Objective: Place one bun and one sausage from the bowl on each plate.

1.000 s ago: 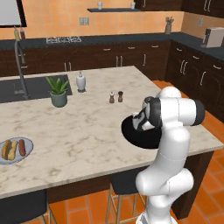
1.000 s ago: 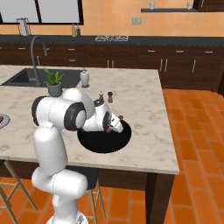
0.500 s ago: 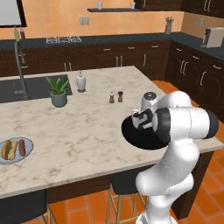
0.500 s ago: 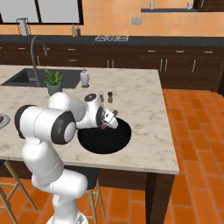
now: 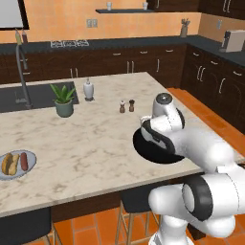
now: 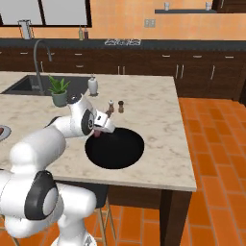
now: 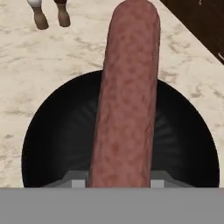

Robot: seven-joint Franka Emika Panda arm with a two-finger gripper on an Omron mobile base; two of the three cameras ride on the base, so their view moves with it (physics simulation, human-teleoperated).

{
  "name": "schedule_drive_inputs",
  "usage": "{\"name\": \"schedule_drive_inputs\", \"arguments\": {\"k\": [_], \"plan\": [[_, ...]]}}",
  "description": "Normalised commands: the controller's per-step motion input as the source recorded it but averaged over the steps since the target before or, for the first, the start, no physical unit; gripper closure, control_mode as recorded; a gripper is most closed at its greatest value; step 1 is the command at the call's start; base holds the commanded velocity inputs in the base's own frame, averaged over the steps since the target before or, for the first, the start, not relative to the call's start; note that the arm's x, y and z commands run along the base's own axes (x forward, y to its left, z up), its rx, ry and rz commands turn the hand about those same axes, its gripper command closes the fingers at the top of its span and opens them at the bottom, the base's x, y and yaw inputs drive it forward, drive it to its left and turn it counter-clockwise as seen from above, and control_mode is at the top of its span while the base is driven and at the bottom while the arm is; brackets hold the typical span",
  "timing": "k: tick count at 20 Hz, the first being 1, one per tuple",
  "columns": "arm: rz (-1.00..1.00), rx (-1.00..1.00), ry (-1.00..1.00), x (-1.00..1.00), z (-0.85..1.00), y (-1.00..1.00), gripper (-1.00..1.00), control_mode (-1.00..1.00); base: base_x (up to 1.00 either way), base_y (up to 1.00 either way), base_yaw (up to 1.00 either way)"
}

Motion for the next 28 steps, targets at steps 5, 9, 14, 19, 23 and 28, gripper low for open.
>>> {"name": "schedule_drive_inputs", "arguments": {"k": [5,9,14,19,23,28], "plan": [[0.2,0.0,-0.02,-0.8,0.98,0.28,1.0,-1.0,0.0,0.0,0.0],[0.13,0.0,0.03,-0.59,0.23,0.08,1.0,-1.0,0.0,0.0,0.0],[0.0,0.01,0.16,-0.71,0.2,0.01,1.0,-1.0,0.0,0.0,0.0],[0.0,0.0,0.25,-0.81,0.37,0.17,1.0,-1.0,0.0,0.0,0.0],[0.02,0.01,-0.19,-1.0,0.0,0.01,1.0,-1.0,0.0,0.0,0.0],[0.03,0.02,-0.14,-0.66,0.0,0.01,1.0,-1.0,0.0,0.0,0.0]]}}
